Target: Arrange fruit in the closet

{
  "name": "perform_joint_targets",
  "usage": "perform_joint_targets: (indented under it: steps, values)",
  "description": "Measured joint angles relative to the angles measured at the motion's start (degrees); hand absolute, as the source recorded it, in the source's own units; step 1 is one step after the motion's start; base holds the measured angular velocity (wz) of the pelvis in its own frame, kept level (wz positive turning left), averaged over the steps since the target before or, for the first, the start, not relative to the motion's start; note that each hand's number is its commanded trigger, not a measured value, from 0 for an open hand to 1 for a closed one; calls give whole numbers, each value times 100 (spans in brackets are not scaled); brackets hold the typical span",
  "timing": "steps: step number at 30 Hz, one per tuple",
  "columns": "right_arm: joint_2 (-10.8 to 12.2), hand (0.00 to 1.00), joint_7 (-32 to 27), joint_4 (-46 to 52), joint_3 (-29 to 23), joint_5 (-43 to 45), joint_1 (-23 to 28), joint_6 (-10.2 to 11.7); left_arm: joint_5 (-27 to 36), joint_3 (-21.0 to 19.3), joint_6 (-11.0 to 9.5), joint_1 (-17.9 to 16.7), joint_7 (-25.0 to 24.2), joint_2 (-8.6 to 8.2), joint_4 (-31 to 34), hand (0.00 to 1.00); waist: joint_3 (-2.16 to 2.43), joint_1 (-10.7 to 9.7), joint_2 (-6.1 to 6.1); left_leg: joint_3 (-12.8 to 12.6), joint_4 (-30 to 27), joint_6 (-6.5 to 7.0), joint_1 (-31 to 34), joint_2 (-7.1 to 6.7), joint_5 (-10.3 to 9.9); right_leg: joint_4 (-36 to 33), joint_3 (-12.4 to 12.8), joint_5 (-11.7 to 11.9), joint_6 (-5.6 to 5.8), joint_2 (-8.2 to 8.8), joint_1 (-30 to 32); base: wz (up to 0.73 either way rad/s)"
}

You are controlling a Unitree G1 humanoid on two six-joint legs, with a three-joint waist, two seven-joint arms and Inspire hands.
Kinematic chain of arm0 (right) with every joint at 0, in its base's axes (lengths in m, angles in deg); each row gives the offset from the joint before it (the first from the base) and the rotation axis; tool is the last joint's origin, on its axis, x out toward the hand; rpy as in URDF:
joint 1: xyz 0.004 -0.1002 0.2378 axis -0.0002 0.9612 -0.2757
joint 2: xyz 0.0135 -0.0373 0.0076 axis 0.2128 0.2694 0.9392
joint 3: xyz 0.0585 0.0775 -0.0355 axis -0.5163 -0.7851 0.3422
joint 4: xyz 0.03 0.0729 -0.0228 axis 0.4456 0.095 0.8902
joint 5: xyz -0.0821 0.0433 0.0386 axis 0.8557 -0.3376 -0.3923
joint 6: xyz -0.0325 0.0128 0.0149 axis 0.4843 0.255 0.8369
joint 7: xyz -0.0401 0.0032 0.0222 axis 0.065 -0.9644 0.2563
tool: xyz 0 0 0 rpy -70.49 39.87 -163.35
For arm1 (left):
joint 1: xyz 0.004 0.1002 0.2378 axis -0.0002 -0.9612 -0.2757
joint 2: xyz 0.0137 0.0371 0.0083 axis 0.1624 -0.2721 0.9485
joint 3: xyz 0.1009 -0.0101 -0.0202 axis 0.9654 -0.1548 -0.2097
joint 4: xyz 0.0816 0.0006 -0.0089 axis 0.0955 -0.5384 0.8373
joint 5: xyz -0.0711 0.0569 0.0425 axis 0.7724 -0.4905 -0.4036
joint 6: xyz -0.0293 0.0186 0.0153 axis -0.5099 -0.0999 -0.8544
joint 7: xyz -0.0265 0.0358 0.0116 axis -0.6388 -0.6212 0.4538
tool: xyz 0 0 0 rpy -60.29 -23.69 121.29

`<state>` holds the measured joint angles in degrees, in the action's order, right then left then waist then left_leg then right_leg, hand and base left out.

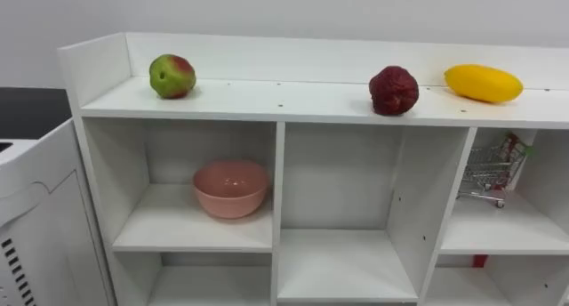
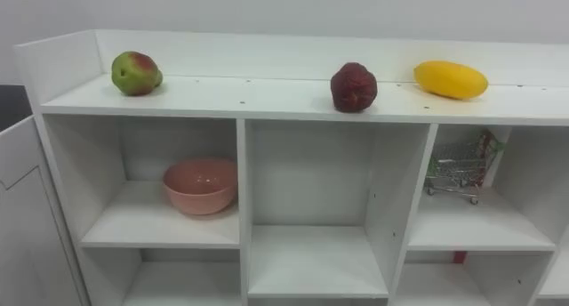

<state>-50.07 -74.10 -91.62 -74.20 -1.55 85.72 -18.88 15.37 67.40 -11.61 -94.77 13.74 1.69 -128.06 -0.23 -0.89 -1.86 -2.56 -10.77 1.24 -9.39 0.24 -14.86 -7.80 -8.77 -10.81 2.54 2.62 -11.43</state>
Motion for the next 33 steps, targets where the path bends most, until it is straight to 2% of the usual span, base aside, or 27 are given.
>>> perform_joint_targets:
  steps: [12, 18, 21, 24, 25, 26, 29, 31, 33]
  values:
    - [0, 0, -168, 31, -2, -1, -17, 4, -1, -1, -111, 16, -12, 2, 4, 0, -8, -16, 41, -24, -7, 0, -1, 1, -2, -5, 3, 0, 0, -1, -1, 0]
    - [0, 0, -190, 612, 94, 13, -22, 5, 10, 125, -227, 80, 50, 9, 35, 0, -11, -26, 47, -27, -46, 2, 75, 2, -3, -23, -11, 0, 0, 4, 63, 0]
    - [0, 0, -322, 1364, 128, 63, 14, 8, 47, 138, -347, 94, 154, 20, 115, 0, -13, -24, 52, -49, -47, 2, 69, 4, -3, -20, -4, 1, -1, 3, 65, -4]
    - [0, 0, -489, 2868, 139, 395, 51, 10, 221, 140, -480, 108, 259, 13, 137, 0, -16, -34, 72, -136, -52, 2, 84, 18, -3, -81, 54, 6, -9, 0, 156, -15]
    - [3, 0, -504, 3572, 163, 562, 65, 92, 285, 142, -530, 112, 295, 16, 170, 0, -32, -42, 95, -174, -53, 2, 102, 25, -3, -94, 75, 9, -14, -2, 193, -15]
    - [14, 0, -521, 4226, 195, 694, 121, 248, 291, 176, -588, 114, 374, 19, 216, 0, -30, -46, 98, -189, -51, 3, 122, 26, -2, -96, 77, 13, -21, -2, 218, -9]
    - [50, 0, -613, 5617, 278, 823, 302, 488, 458, 265, -799, 128, 517, 46, 244, 0, -9, -33, 142, -191, -35, 3, 121, 25, -1, -91, 79, 13, -20, -4, 230, 0]
    - [104, 0, -689, 6056, 284, 852, 348, 696, 700, 263, -859, 161, 562, 41, 243, 0, -3, -34, 130, -200, -10, 3, 114, 26, 0, -89, 90, 13, -20, -8, 241, -2]
    - [104, 0, -744, 6423, 273, 959, 364, 694, 739, 266, -944, 177, 605, 38, 248, 0, -1, -43, 125, -209, 14, 3, 115, 25, 0, -88, 93, 13, -20, -9, 258, -4]
